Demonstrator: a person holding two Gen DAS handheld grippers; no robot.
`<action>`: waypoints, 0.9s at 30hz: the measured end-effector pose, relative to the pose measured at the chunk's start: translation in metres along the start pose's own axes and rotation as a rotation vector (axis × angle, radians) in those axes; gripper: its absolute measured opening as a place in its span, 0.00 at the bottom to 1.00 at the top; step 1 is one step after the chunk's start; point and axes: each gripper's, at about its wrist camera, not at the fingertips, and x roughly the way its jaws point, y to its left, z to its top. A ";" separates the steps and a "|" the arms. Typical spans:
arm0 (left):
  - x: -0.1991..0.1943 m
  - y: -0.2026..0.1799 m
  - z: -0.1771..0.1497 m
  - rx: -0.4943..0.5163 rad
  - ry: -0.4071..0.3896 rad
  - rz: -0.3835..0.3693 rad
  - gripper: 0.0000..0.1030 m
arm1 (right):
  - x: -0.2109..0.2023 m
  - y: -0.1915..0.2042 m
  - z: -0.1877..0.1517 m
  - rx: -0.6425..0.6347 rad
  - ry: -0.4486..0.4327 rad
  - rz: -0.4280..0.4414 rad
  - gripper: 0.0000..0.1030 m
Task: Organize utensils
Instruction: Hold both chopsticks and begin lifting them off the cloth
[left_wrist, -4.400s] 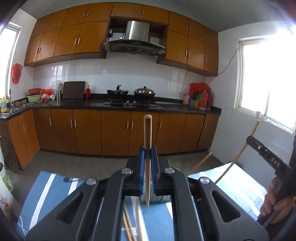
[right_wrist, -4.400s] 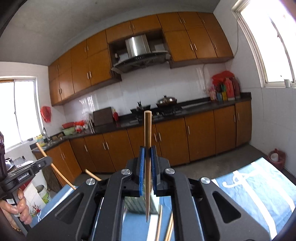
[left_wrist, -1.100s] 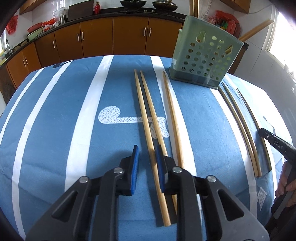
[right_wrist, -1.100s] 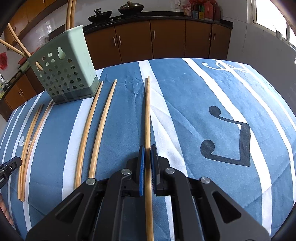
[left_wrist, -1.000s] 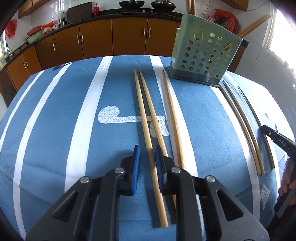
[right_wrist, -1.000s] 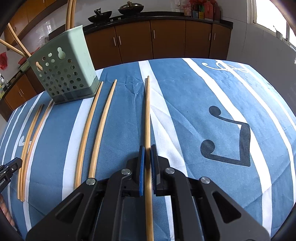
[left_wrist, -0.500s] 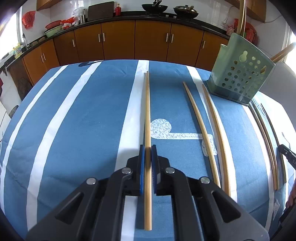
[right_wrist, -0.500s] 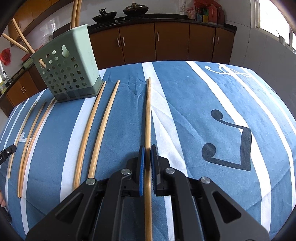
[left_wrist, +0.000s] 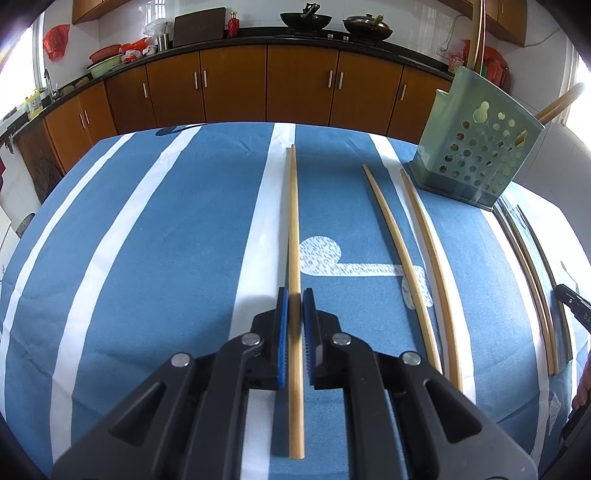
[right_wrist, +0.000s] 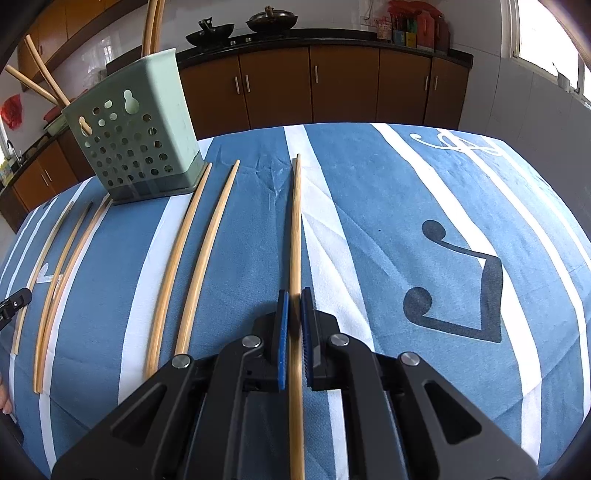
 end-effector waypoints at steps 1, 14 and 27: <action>0.000 0.000 0.000 -0.001 0.000 -0.002 0.10 | 0.000 0.000 0.000 0.000 0.000 0.000 0.08; -0.001 0.001 0.000 -0.013 -0.001 -0.015 0.10 | 0.000 -0.001 0.000 0.004 0.000 0.004 0.08; 0.000 0.001 0.000 0.000 0.000 0.000 0.10 | 0.000 -0.002 -0.001 0.009 -0.001 0.012 0.08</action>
